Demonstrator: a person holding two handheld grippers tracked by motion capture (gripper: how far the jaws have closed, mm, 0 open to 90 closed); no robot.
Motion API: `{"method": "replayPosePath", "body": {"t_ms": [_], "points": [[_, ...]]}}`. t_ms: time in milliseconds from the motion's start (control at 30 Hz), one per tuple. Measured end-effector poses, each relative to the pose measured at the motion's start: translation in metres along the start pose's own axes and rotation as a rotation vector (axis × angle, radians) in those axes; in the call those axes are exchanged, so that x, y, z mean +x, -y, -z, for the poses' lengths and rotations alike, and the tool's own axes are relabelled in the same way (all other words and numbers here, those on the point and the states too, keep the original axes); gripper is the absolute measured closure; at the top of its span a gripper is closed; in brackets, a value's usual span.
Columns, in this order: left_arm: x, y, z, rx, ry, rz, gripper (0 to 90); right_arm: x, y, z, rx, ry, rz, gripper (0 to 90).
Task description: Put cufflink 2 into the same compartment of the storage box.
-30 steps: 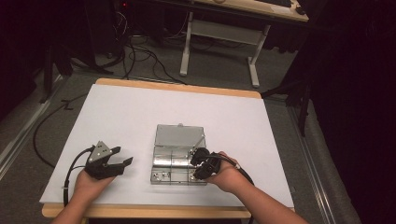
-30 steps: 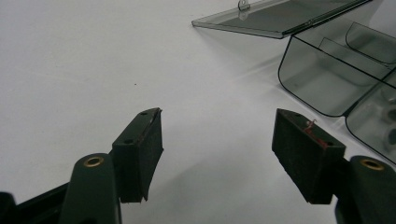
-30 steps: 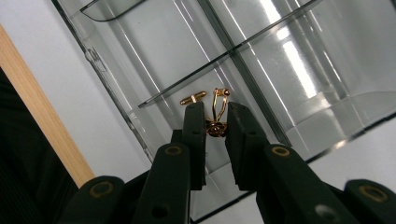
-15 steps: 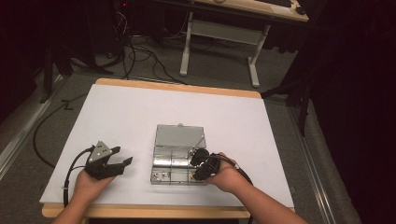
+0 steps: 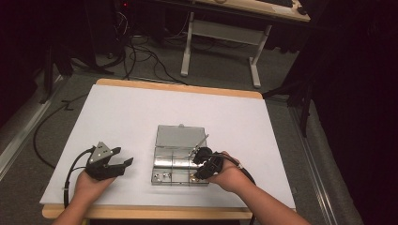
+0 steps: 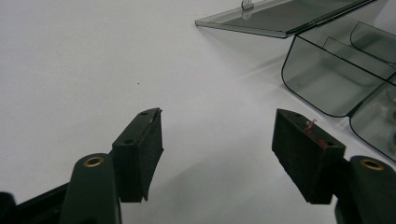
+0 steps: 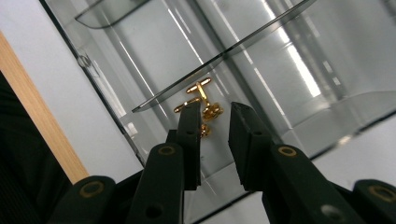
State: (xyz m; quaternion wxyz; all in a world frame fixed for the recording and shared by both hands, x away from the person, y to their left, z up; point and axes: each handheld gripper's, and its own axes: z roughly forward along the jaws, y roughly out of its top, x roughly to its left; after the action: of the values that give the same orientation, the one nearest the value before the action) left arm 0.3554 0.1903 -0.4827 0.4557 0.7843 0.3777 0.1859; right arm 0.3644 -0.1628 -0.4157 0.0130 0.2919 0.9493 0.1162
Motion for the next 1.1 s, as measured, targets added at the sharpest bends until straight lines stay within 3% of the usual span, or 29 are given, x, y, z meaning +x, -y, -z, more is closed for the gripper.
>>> {"method": "replayPosePath", "body": {"t_ms": [367,533,667,900,1100], "points": [[-0.001,0.001,0.001,-0.013,0.000,-0.006,34.1,-0.017,0.015,0.034,-0.068,0.050,-0.066,70.0],[-0.002,0.001,0.002,-0.020,0.006,-0.016,34.0,-0.032,0.033,0.040,-0.093,0.080,-0.140,62.7],[-0.003,0.001,0.002,-0.023,0.003,-0.028,33.6,-0.043,0.047,0.041,-0.119,0.107,-0.200,56.0],[-0.004,0.001,0.002,-0.025,0.001,-0.032,33.6,-0.056,0.072,0.037,-0.175,0.151,-0.242,43.2],[-0.005,0.001,0.002,-0.027,-0.002,-0.034,33.6,-0.061,0.090,0.033,-0.267,0.189,-0.282,39.4]]}}
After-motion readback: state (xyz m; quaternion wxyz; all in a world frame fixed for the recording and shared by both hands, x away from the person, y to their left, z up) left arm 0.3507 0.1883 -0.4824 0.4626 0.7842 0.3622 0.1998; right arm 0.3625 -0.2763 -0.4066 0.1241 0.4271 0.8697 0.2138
